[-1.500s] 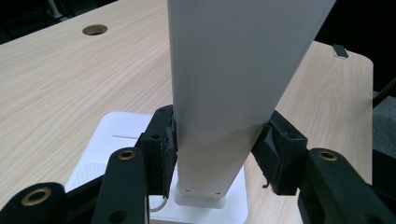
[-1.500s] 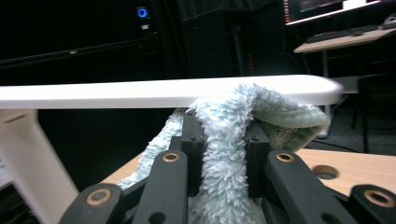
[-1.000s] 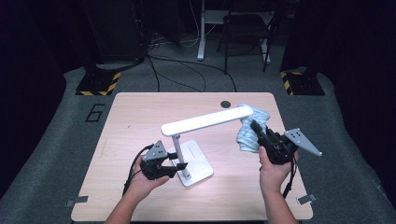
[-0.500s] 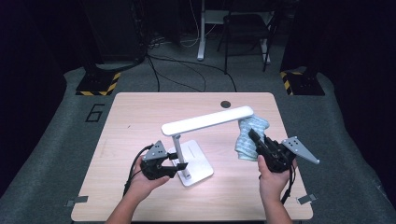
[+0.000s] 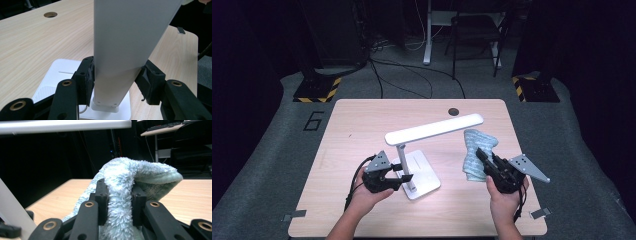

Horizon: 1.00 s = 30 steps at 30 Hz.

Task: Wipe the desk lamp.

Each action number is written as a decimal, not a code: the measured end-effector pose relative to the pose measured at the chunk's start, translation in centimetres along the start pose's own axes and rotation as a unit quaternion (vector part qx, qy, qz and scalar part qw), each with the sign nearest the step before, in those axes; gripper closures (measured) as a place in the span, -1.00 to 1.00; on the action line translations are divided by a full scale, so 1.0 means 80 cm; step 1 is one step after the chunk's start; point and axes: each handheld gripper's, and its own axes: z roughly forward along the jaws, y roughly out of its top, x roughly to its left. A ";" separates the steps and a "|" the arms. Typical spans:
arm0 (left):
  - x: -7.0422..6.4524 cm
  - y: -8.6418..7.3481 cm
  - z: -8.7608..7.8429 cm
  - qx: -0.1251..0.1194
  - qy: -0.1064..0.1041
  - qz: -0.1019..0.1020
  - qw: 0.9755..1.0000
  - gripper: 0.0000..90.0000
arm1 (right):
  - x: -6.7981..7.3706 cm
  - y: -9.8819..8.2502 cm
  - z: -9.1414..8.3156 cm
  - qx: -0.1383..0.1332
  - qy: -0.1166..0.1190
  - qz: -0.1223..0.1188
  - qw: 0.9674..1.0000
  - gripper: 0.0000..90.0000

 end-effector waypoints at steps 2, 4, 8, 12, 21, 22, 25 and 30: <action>0.000 0.000 0.000 0.000 0.002 -0.001 1.000 0.13 | -0.001 -0.005 -0.003 0.006 -0.010 -0.013 1.000 0.64; 0.000 0.000 0.000 -0.001 0.002 -0.002 1.000 0.13 | -0.004 -0.010 -0.005 0.014 -0.016 -0.017 1.000 0.64; 0.001 -0.001 0.000 -0.003 -0.001 -0.002 1.000 0.12 | -0.011 -0.023 -0.005 0.027 -0.024 -0.018 0.999 0.64; 0.001 -0.001 0.000 -0.004 0.000 -0.003 1.000 0.12 | -0.017 -0.035 -0.007 0.036 -0.036 -0.022 0.998 0.63; 0.000 -0.001 0.000 -0.004 0.002 -0.004 1.000 0.12 | -0.023 -0.054 -0.007 0.052 -0.042 -0.018 0.998 0.62; 0.000 -0.001 0.000 -0.004 0.002 -0.004 1.000 0.12 | -0.023 -0.056 -0.007 0.055 -0.042 -0.016 0.997 0.62; 0.000 -0.001 0.000 -0.004 0.002 -0.005 1.000 0.11 | -0.024 -0.059 -0.006 0.058 -0.040 -0.017 0.997 0.62; -0.001 -0.001 -0.001 -0.005 0.001 -0.007 1.000 0.11 | -0.025 -0.065 -0.006 0.062 -0.045 -0.017 0.997 0.62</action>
